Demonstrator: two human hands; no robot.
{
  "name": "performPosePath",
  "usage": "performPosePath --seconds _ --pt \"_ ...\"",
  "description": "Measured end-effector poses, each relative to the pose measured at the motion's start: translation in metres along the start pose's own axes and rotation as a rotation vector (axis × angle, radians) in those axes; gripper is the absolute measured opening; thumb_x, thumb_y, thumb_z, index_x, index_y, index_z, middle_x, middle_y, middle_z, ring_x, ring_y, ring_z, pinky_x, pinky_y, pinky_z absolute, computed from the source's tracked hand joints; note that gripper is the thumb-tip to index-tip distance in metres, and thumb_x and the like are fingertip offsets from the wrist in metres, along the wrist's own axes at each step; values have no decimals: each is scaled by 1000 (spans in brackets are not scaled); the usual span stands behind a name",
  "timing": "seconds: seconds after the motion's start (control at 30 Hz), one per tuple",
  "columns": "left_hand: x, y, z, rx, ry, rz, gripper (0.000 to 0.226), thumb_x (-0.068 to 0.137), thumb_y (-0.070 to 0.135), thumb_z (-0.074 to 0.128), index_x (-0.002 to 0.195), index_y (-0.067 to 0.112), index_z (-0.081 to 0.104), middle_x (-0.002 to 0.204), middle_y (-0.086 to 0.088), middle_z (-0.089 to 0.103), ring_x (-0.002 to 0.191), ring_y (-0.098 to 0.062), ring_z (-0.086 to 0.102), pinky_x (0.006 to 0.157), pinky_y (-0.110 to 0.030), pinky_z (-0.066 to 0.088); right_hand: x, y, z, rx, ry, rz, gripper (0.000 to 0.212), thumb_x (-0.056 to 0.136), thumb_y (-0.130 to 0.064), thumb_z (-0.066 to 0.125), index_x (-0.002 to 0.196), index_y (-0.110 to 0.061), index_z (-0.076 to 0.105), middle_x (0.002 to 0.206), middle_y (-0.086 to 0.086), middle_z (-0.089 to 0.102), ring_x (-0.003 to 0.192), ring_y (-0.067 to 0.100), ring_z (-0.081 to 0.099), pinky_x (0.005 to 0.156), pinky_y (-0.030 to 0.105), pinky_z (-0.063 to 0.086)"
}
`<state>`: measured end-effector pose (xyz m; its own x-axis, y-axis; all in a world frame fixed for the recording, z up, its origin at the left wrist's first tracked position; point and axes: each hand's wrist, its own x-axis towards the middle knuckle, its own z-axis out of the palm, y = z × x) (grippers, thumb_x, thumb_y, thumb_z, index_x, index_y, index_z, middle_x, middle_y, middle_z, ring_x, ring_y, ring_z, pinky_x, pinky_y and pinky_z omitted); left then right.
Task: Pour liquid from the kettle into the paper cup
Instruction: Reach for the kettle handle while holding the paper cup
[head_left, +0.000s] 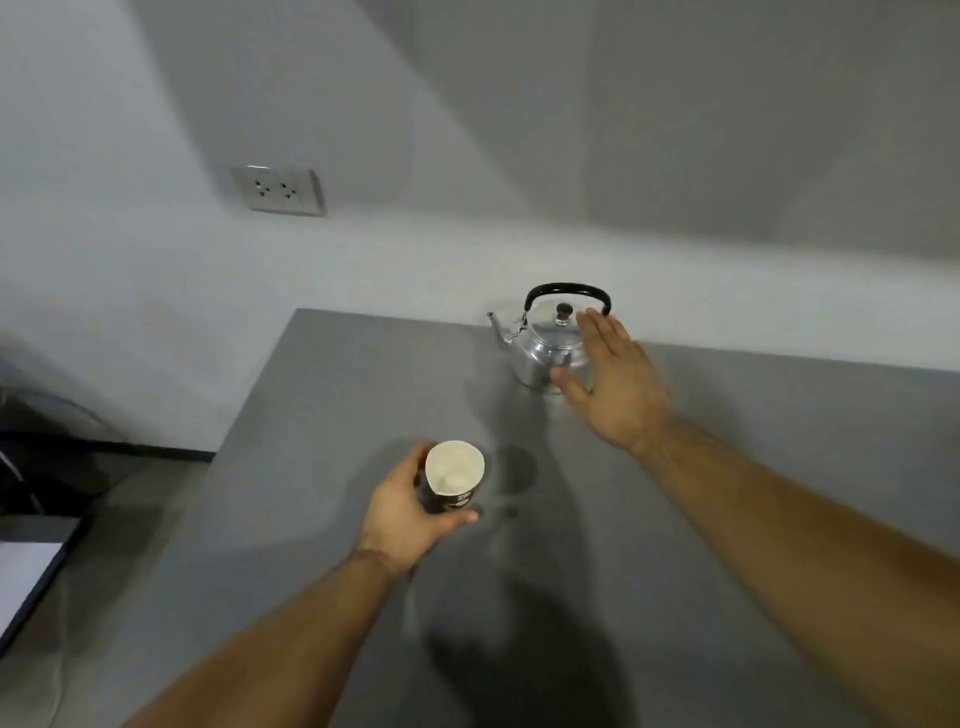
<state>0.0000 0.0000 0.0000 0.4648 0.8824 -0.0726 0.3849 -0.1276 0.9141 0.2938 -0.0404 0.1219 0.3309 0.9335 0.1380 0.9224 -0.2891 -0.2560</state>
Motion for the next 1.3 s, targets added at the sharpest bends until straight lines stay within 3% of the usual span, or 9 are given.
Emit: performPosePath --seconds 0.13,0.33,0.43,0.53,0.63,0.73,1.03,1.17,1.3 --pt "21 -18 7 -38 26 -33 67 58 32 97 111 51 63 108 22 75 100 -2 71 89 -28 59 32 1 19 -27 -12 43 83 103 -57 45 167 -12 18 176 5 19 161 24 13 128 52 21" --pt "49 -24 15 -51 26 -17 57 63 34 93 109 51 65 107 21 75 100 -4 72 90 -35 60 79 6 23 -65 -6 59 79 105 -53 45 167 -11 18 176 5 18 161 25 12 129 51 21" --pt "59 -26 20 -49 48 19 55 62 42 91 107 58 64 107 22 74 101 -2 71 90 -31 59 103 10 22 -72 -41 71 74 106 -49 44 167 -13 20 175 5 20 161 25 14 129 51 20" --pt "61 -30 25 -37 73 40 57 63 42 91 112 55 65 108 22 74 102 -2 71 89 -31 59 126 13 21 -94 -44 38 60 107 -42 46 160 -14 39 164 9 43 152 29 35 123 50 31" --pt "61 -34 27 -23 83 57 60 66 36 92 117 49 65 110 21 74 103 -3 71 89 -31 59 145 14 18 -90 -48 34 42 107 -44 45 136 -18 61 128 7 68 118 32 60 97 46 50" --pt "60 -30 25 11 110 92 60 65 39 90 114 60 61 111 29 70 101 3 69 84 -19 55 158 17 15 -90 -115 28 41 106 -51 42 119 -19 65 105 4 71 96 30 65 80 43 52" --pt "61 -29 30 53 136 101 57 63 34 90 109 55 63 106 33 69 100 7 67 84 -16 54 153 33 15 128 -88 1 29 103 -49 52 105 -26 70 82 -4 72 82 23 67 71 36 50" --pt "61 -30 30 58 134 92 62 61 43 88 109 67 58 110 41 65 99 13 64 81 -7 49 133 28 4 159 -33 -27 28 102 -50 54 106 -30 74 84 -7 75 83 21 68 75 36 54" --pt "63 -35 31 40 118 68 62 60 45 89 109 67 59 107 35 70 97 9 68 82 -14 54 108 18 -22 145 46 -49 28 100 -53 55 107 -37 77 88 -13 78 86 15 70 78 37 57"
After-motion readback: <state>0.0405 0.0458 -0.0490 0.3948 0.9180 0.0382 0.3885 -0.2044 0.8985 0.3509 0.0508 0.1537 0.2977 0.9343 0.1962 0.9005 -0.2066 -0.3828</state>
